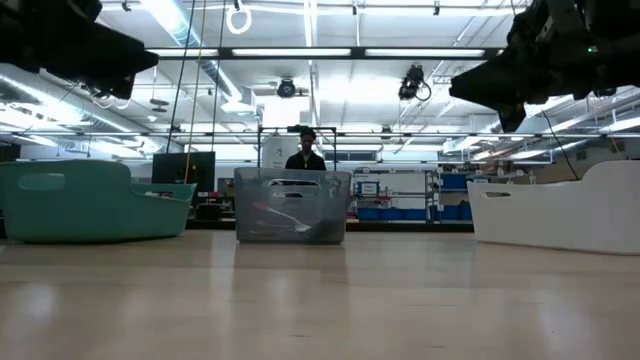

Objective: Sort silverware by color (type)
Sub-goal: Return To Home Position

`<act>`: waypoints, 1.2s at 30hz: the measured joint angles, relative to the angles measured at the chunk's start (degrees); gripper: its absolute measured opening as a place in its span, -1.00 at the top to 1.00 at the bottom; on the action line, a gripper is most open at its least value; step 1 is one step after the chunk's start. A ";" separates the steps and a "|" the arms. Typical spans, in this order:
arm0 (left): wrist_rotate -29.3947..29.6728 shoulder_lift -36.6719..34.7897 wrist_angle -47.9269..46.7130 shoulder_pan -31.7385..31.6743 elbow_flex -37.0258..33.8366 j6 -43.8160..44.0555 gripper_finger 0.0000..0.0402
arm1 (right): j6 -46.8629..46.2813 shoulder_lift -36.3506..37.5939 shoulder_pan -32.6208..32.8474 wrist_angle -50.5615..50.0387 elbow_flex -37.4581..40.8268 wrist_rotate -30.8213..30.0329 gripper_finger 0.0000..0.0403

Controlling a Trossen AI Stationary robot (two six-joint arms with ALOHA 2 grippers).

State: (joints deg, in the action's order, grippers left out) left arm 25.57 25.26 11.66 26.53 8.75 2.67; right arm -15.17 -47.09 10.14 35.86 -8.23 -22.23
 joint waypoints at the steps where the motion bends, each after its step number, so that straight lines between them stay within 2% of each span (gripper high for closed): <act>1: -0.25 -1.67 -1.04 -0.30 -0.32 -0.35 0.40 | 0.19 1.38 -0.55 -1.58 0.02 -0.58 0.61; 5: -3.08 -7.59 -3.40 -1.54 -0.93 -0.35 0.40 | -0.06 6.22 -2.66 -7.77 0.11 -0.65 0.75; 11: -3.37 -13.84 -8.39 -1.56 -0.93 -0.43 0.40 | 0.95 11.10 -4.73 -12.06 0.11 1.91 0.96; 13: -3.94 -15.25 -10.69 -1.56 -0.97 -0.42 0.40 | 1.43 12.40 -5.31 -12.39 0.11 3.16 0.97; 20: -5.03 -20.85 -7.27 -1.56 -6.66 -0.10 0.40 | 4.76 16.01 -8.31 -10.93 0.11 5.77 0.97; 28: -4.45 -25.27 -15.17 -1.56 -3.62 -1.60 0.40 | 6.31 19.82 -9.64 -11.12 0.11 5.92 0.97; 32: -4.34 -25.09 -15.14 -1.56 -3.98 -1.77 0.40 | 8.71 24.94 -9.63 -11.94 0.11 4.37 0.97; 36: -4.38 -25.14 -16.13 -1.56 -4.59 -0.34 0.42 | 9.75 33.46 -8.89 -16.12 0.11 4.36 0.97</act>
State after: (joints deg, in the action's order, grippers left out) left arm 21.19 0.12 -4.47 24.97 4.16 2.33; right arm -5.41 -13.63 1.25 19.74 -8.12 -17.87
